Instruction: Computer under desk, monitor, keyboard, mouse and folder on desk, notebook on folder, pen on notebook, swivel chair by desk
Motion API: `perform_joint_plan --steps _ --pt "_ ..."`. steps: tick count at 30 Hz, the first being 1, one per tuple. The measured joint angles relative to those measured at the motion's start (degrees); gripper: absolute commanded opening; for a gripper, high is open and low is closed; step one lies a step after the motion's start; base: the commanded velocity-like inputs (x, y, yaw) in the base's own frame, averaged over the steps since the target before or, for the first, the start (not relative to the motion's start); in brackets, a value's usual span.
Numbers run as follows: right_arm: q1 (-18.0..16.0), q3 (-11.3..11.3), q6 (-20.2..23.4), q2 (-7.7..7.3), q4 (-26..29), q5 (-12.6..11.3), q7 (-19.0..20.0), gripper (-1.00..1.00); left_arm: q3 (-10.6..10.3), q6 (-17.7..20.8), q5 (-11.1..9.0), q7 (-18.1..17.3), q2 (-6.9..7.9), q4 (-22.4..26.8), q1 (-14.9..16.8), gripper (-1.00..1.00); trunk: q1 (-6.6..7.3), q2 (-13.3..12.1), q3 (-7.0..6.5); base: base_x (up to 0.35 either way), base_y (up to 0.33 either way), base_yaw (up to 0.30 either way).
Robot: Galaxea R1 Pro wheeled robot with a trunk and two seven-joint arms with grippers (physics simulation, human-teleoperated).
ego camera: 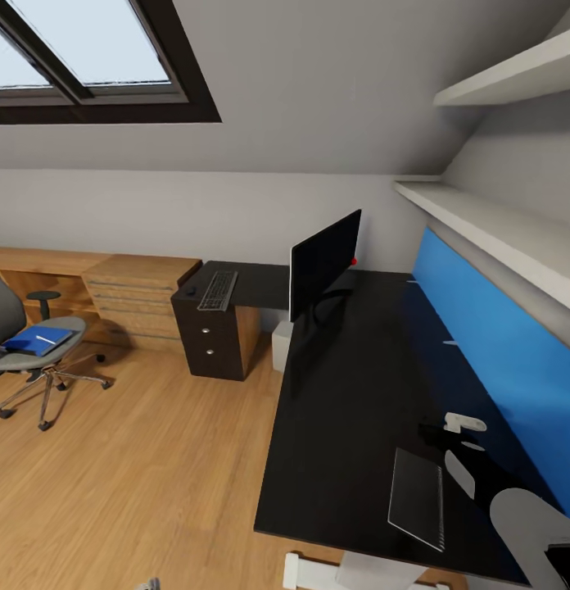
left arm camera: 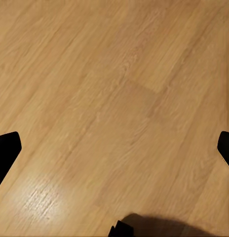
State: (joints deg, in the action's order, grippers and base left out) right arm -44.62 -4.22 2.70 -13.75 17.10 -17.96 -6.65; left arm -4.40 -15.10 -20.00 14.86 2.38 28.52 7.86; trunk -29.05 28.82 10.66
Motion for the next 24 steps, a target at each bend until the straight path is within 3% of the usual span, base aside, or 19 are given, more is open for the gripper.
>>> perform_joint_plan --steps 7,14,18,24 --pt "0.0 0.0 0.0 0.00 0.0 0.0 -0.1 1.00 0.0 0.2 0.0 -0.2 1.53 8.0 -2.8 1.00 -1.54 2.8 1.26 0.000 0.000 0.000" --pt "0.0 0.1 -0.1 0.00 0.1 0.0 -0.1 1.00 -0.1 3.0 0.1 -0.2 2.77 20.9 -9.8 1.00 -3.07 5.6 2.54 0.000 0.000 0.000" --pt "0.0 0.1 -0.1 -0.04 0.3 0.0 0.1 1.00 -0.1 6.5 0.1 -0.2 2.91 24.0 -11.3 1.00 -3.96 7.2 3.26 0.000 0.000 0.000" --pt "0.0 0.0 -0.2 -0.21 2.2 -0.1 0.5 1.00 -0.1 8.5 0.2 -0.1 2.96 25.3 -11.9 1.00 -5.28 9.7 4.34 0.000 0.000 0.000"
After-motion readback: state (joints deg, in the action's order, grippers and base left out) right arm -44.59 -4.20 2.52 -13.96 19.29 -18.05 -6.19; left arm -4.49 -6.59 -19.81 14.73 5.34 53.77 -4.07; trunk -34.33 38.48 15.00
